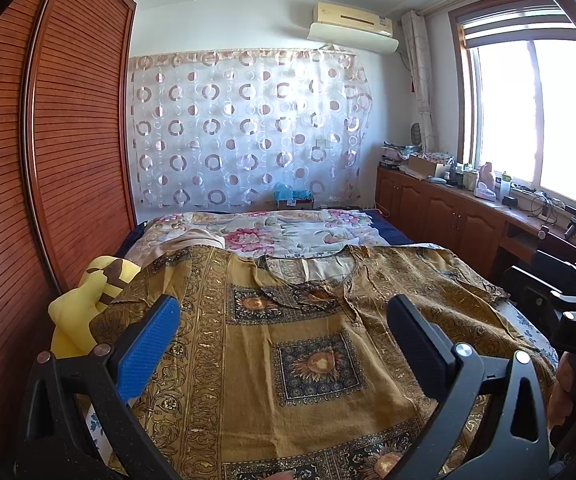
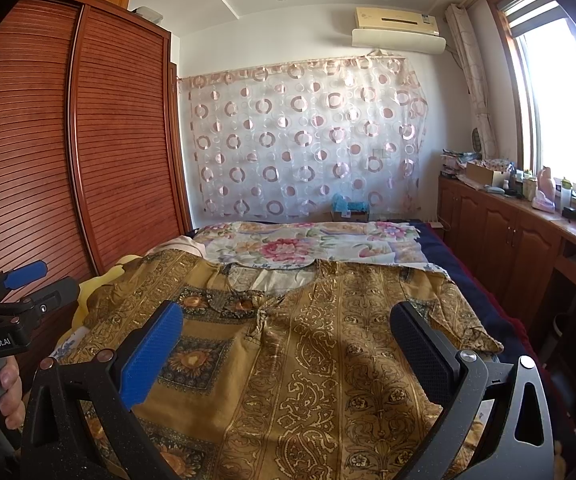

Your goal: Fold small clothes

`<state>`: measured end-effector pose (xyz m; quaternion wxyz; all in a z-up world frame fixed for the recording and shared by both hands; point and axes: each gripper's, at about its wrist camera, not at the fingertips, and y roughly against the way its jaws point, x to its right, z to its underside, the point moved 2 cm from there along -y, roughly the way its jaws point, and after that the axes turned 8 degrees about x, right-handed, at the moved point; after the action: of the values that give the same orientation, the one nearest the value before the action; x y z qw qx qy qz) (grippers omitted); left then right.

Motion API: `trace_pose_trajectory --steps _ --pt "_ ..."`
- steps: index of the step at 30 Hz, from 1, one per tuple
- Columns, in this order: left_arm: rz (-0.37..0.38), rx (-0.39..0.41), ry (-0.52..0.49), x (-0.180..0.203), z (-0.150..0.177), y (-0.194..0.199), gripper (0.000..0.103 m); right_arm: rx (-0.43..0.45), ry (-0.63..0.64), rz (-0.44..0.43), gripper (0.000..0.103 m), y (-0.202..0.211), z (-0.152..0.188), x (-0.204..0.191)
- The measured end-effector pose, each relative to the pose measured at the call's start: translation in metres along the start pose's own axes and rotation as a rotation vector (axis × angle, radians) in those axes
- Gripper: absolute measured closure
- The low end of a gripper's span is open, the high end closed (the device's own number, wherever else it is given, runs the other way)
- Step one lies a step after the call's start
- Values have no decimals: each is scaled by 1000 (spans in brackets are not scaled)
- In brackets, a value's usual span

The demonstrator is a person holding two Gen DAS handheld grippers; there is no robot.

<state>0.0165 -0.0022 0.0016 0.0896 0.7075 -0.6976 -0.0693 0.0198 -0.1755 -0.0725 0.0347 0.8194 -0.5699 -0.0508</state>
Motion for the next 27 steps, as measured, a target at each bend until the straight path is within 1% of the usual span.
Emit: trace_pose_trajectory --steps 27 --pt "0 12 -10 0 -6 4 0 4 -2 -1 0 2 -1 2"
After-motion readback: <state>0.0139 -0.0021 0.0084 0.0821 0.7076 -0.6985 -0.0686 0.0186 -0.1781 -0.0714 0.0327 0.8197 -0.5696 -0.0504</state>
